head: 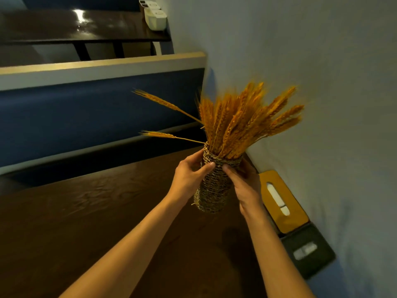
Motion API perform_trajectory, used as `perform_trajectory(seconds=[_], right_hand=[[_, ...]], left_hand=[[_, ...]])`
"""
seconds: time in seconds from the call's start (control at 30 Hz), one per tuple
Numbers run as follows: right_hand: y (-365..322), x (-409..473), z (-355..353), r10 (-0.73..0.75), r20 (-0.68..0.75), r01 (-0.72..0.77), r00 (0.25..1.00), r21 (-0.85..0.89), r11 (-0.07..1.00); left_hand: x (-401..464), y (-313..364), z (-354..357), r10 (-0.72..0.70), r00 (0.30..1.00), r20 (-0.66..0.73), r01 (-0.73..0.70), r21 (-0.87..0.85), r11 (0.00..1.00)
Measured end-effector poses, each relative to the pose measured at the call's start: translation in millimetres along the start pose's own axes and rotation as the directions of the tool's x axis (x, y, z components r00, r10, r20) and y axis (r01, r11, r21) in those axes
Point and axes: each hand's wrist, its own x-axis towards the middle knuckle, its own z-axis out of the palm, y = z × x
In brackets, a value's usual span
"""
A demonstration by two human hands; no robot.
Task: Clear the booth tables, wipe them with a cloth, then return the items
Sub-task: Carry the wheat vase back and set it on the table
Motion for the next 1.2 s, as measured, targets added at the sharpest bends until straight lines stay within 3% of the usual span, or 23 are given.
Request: perform_trajectory(seconds=[0.3, 0.47, 0.73, 0.9, 1.07, 1.2], right_hand=[[38, 106, -91, 0.055, -0.046, -0.063, 0.997, -0.174, 0.983], [47, 149, -116, 0.092, -0.051, -0.1, 0.994, -0.179, 0.979], [79, 186, -133, 0.064, -0.053, -0.071, 0.997, -0.144, 0.987], [99, 191, -134, -0.03, -0.044, 0.021, 0.999, -0.183, 0.983], [115, 186, -131, 0.053, -0.109, -0.055, 0.993, -0.013, 0.998], [108, 174, -129, 0.174, -0.052, -0.166, 0.983, 0.13, 0.978]], left_hand=[[90, -2, 103, -0.146, 0.988, -0.049, 0.14, -0.109, 0.984], [132, 4, 133, -0.141, 0.99, -0.021, 0.134, -0.192, 0.972], [164, -21, 161, -0.222, 0.975, -0.022, 0.211, -0.232, 0.949], [169, -37, 168, -0.271, 0.962, -0.034, 0.254, -0.248, 0.935], [165, -44, 175, -0.243, 0.969, -0.042, 0.227, -0.228, 0.947], [163, -49, 179, -0.247, 0.967, -0.057, 0.226, -0.246, 0.943]])
